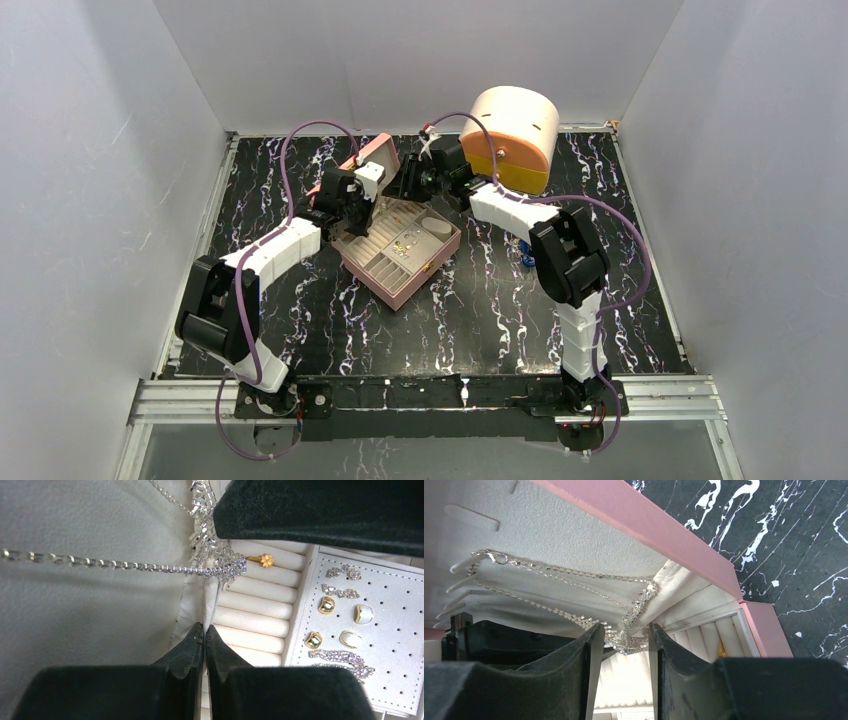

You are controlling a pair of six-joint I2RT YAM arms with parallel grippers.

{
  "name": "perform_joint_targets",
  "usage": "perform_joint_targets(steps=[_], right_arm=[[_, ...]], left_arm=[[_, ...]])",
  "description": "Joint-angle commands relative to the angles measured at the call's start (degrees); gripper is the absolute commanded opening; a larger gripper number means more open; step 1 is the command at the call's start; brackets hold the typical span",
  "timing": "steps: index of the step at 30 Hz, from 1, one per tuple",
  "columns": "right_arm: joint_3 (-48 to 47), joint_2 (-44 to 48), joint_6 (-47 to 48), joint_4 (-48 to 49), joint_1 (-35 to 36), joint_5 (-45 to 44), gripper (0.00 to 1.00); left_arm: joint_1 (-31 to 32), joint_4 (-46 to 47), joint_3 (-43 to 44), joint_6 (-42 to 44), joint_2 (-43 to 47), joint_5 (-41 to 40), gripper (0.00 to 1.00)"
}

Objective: Organize the mixed jewelry
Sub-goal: Adjust the jewelry in the jewelry box.

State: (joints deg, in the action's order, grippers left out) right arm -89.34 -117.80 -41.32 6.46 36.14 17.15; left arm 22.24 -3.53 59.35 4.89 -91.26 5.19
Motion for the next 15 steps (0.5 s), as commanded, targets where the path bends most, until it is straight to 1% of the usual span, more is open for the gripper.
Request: perform_joint_targets(steps=[1, 4, 7, 15], right_arm=[[-0.57, 3.28, -0.16, 0.03, -0.02, -0.34, 0.49], [0.01, 3.35, -0.75, 0.51, 0.62, 0.39, 0.52], [1.04, 3.81, 0.69, 1.77, 1.25, 0.92, 0.55], [6.82, 5.78, 7.22, 8.65, 1.54, 2.79, 0.56]], left_arm=[[-0.6, -1.13, -1.19, -1.41, 2.32, 0.32, 0.0], [-0.62, -1.24, -1.08, -1.37, 2.31, 0.33, 0.0], [-0.62, -1.24, -1.12, -1.61, 2.32, 0.29, 0.0], [-0.63, -1.22, -1.14, -1.63, 2.49, 0.7, 0.0]])
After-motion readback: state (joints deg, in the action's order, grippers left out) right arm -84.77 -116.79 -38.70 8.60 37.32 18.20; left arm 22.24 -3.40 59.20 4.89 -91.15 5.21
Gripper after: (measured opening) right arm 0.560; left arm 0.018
